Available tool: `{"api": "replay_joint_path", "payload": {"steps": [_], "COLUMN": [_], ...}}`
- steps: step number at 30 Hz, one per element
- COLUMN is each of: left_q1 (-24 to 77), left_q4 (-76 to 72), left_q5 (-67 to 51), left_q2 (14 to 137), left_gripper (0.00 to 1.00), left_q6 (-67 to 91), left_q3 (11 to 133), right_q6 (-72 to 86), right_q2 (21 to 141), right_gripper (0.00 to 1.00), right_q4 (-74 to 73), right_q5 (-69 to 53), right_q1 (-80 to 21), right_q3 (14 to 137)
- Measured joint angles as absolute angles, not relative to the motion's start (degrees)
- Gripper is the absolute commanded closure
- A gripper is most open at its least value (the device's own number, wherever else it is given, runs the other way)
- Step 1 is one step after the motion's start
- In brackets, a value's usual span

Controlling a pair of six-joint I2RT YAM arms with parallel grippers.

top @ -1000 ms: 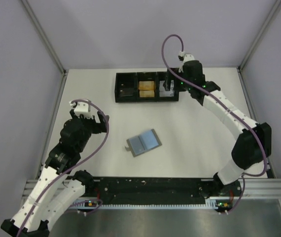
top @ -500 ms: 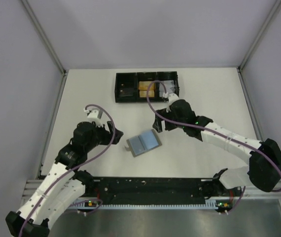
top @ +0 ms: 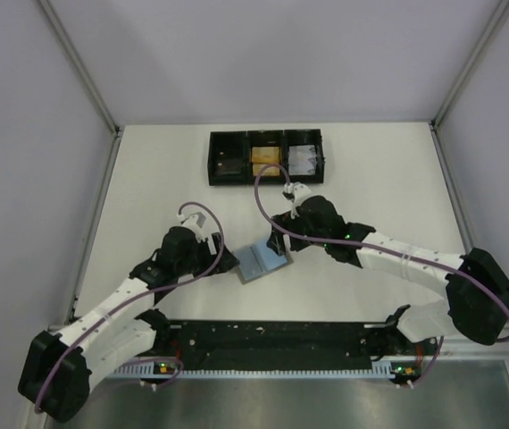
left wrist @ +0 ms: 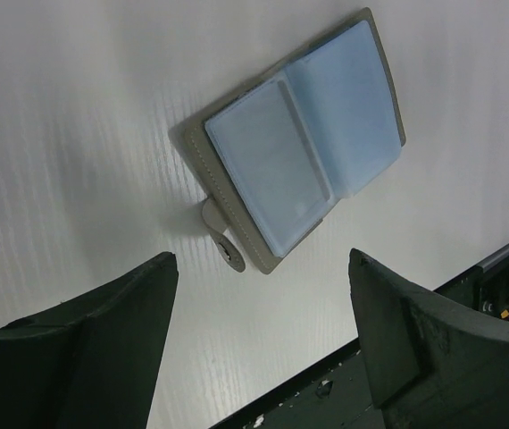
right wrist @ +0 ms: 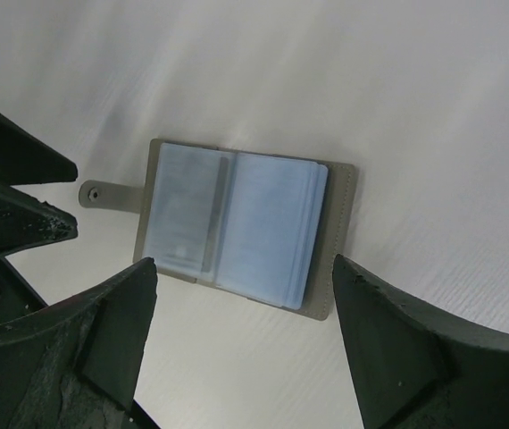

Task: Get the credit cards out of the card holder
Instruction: Remove the credit card from the card holder.

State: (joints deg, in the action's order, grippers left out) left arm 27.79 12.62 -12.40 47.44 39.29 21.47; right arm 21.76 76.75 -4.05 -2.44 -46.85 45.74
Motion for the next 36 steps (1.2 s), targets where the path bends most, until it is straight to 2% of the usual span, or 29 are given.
{"api": "replay_joint_path", "payload": {"steps": [7,13,15,20,24,29,36], "left_q1": [29.21,30.33,30.50,30.65,30.83,30.85,30.85], "left_q4": [7.33,4.95,4.36,4.16,3.88,3.84,3.79], "left_q5": [-12.36,-11.92,-11.53,-10.59,-10.00,-9.19,-8.47], "left_q2": [52.66,54.78,55.37,56.05,56.01,55.88,55.94], "left_gripper": [0.26,0.35,0.41,0.64,0.86,0.94,0.97], "left_q6": [41.12,41.91,41.91,42.04,42.06,41.93,41.89], "left_q3": [21.23,20.82,20.53,19.90,19.07,18.00,17.02], "right_q6": [22.11,22.11,22.06,21.74,20.53,19.64,19.40], "right_q2": [79.70,81.95,82.89,85.08,87.94,90.63,95.26], "right_gripper": [0.22,0.23,0.24,0.28,0.38,0.46,0.44], "right_q4": [-1.61,-0.51,-0.12,-0.01,-0.27,-0.30,-1.89], "right_q5": [-2.42,-2.07,-1.74,-1.13,-0.01,0.51,2.09], "right_q1": [-48.31,-49.36,-50.15,-52.56,-55.13,-57.34,-58.96], "right_q3": [45.74,45.74,45.76,46.09,48.31,51.37,54.83]}}
